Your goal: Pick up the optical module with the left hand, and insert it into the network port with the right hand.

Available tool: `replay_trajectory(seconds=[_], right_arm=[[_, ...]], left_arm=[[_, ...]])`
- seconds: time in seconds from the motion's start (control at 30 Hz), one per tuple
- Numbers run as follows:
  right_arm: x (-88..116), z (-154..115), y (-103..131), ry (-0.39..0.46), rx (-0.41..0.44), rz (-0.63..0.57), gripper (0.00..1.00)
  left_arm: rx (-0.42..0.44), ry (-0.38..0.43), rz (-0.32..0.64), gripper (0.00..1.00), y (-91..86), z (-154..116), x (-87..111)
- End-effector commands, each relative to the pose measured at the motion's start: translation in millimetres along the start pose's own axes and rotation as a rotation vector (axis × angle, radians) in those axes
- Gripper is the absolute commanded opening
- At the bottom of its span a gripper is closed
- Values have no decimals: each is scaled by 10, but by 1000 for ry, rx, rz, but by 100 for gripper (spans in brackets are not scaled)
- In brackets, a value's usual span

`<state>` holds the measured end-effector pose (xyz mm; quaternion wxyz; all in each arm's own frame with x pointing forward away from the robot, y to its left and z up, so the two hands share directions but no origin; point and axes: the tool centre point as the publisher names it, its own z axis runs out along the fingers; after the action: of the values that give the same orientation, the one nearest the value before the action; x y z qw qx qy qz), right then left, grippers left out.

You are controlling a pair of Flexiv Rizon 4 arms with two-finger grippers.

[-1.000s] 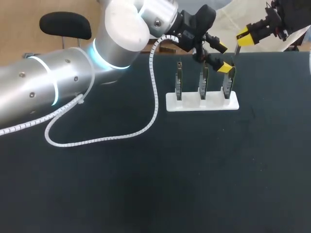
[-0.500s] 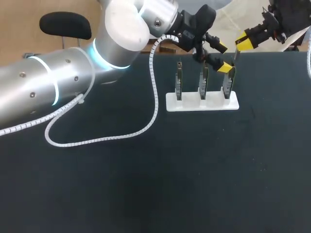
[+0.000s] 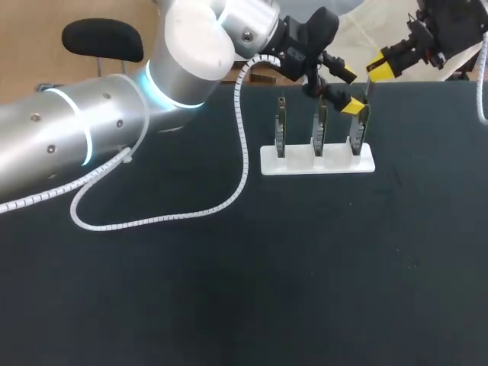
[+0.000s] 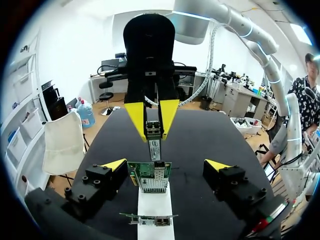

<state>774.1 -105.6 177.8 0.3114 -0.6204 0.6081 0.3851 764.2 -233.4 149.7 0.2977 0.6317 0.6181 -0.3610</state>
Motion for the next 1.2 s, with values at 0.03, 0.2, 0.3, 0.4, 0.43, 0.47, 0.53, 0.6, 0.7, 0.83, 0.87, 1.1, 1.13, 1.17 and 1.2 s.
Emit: replay_trajectory(seconds=[0.03,0.2,0.3,0.4,0.43,0.47,0.53,0.6,0.7,0.83,0.87,1.1,1.13,1.17,1.2], right_arm=[[-2,17,19,3,0,-2,0],[15,41,49,6,-4,4,0],[20,52,57,9,-8,5,0],[30,56,51,22,8,-1,0],[35,60,49,19,8,4,0],[36,60,48,18,9,5,0],[39,60,42,20,16,4,0],[42,60,39,21,16,4,0],[45,64,38,22,15,4,0],[49,71,46,22,11,5,0],[55,74,46,23,11,6,0],[74,88,41,27,10,8,0],[74,88,41,27,9,7,0],[68,88,43,26,8,5,0],[58,84,45,22,5,4,0]], left_arm=[[3,3,1,100,18,4,-4],[3,3,1,100,18,4,-4],[3,3,1,100,18,4,-4],[3,3,1,100,18,4,-4],[3,3,1,100,18,4,-4],[3,3,1,100,18,4,-4],[3,3,1,100,18,4,-4],[3,3,1,100,18,4,-4],[3,3,1,100,18,4,-4],[3,3,1,100,18,4,-4],[3,3,1,100,18,4,-4],[3,3,1,100,18,4,-4],[3,3,1,100,18,4,-4],[3,3,1,100,18,4,-4],[3,3,1,100,18,4,-4]])
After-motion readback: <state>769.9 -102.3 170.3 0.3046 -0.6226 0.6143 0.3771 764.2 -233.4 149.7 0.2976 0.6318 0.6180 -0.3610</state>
